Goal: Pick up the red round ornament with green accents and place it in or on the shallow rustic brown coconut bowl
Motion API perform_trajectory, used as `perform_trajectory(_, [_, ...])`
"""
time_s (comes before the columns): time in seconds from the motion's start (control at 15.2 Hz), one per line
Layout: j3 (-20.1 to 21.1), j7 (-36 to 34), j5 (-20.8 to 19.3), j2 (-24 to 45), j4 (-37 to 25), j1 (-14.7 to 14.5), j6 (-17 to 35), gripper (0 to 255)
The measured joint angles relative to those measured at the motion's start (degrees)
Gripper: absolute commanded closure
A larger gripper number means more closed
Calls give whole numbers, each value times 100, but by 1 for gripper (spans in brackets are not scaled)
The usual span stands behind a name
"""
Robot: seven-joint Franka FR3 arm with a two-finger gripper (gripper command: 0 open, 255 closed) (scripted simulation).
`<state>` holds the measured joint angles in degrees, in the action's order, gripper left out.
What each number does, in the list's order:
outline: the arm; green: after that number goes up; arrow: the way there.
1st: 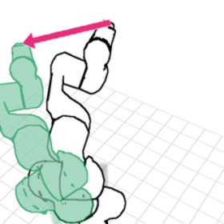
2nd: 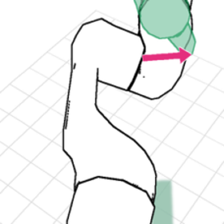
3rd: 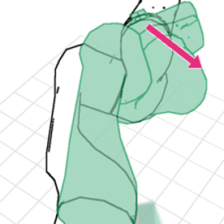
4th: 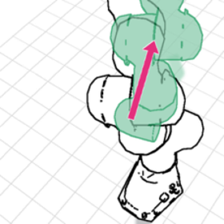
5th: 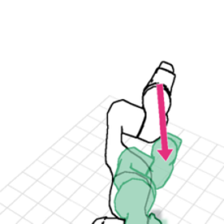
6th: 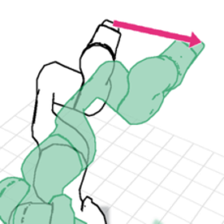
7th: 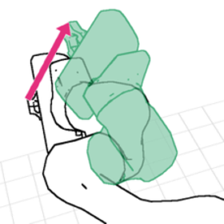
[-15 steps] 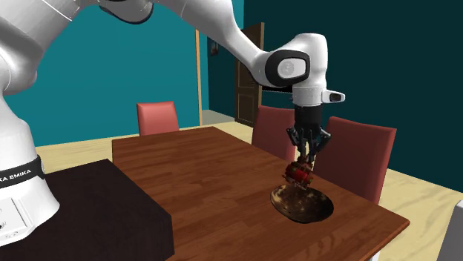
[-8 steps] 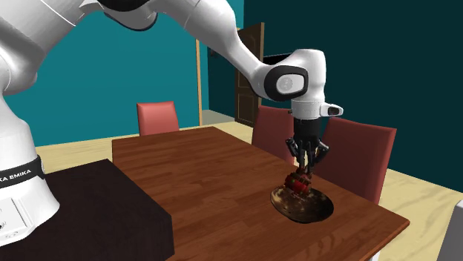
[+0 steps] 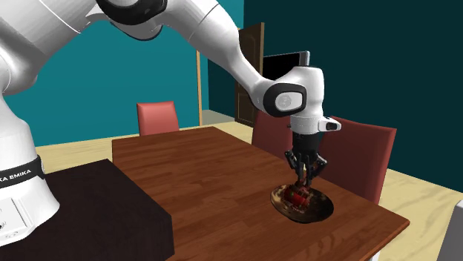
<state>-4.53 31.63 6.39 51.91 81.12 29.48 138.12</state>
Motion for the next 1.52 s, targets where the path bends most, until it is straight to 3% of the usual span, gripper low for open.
perform_trajectory(0.4, [4,-3,2,36,-34,-3,26,255])
perform_trajectory(0.46, [3,-3,2,33,-31,-3,26,0])
perform_trajectory(0.86, [3,-4,2,42,-29,-2,21,0])
perform_trajectory(1.19, [-34,-11,-28,-483,201,-22,-268,0])
perform_trajectory(1.52, [-38,-16,-32,-562,266,-31,-288,0])
